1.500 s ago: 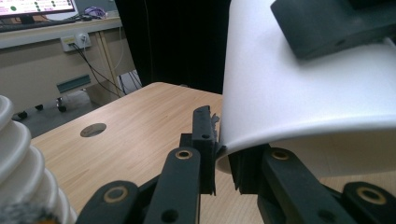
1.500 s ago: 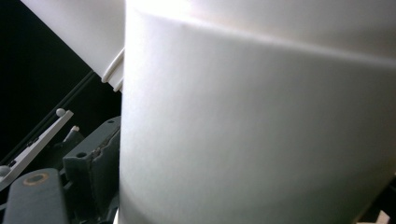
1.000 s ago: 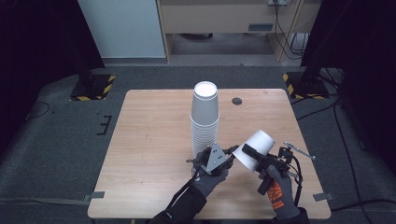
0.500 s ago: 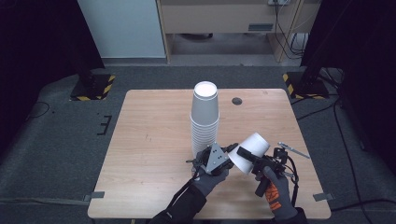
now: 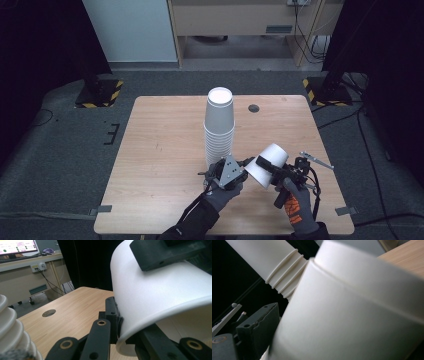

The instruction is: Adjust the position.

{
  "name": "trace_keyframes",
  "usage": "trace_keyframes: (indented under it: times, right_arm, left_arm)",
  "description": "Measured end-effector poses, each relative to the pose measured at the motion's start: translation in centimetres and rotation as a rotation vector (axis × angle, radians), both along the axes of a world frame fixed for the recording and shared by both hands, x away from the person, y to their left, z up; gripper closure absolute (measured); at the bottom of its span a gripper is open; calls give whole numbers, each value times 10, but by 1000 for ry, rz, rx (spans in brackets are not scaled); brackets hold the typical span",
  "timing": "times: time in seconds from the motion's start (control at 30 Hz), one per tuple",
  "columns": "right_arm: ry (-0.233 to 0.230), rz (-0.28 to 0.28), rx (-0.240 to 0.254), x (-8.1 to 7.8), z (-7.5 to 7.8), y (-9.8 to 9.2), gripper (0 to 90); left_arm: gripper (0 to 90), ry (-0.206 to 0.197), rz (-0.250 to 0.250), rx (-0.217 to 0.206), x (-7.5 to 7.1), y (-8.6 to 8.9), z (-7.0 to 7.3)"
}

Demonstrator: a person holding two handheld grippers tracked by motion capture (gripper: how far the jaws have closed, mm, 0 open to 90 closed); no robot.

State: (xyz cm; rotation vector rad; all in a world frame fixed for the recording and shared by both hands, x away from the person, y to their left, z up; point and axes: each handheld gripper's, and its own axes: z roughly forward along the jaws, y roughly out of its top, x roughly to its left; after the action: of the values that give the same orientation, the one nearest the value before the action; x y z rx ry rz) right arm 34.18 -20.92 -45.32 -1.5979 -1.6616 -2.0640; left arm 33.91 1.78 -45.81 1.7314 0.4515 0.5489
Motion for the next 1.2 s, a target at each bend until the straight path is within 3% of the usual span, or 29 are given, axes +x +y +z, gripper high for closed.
trace_keyframes:
  times: [0.23, 0.27, 0.37, 0.77, 0.9, 1.2]
  right_arm:
    - [-12, -36, -13, 2, -1, -5, 45]
    - [-32, -78, -34, 2, -1, -8, 69]
    - [-32, -90, -37, 2, -2, -12, 70]
    - [-72, -199, -131, 6, -2, -30, 92]
    - [-94, -237, -196, 8, -3, -39, 93]
    - [-135, -263, -325, 9, -3, -46, 93]
  left_arm:
    - [850, 40, -34, 4, -4, 4, -1]
    - [855, 46, -45, 13, -6, 6, 0]
    - [856, 55, -57, 23, -8, 9, 0]
    - [857, 111, -70, 21, -13, 35, 0]
    - [856, 115, -63, 25, -14, 46, 3]
    - [856, 146, -67, 33, -17, 72, 0]
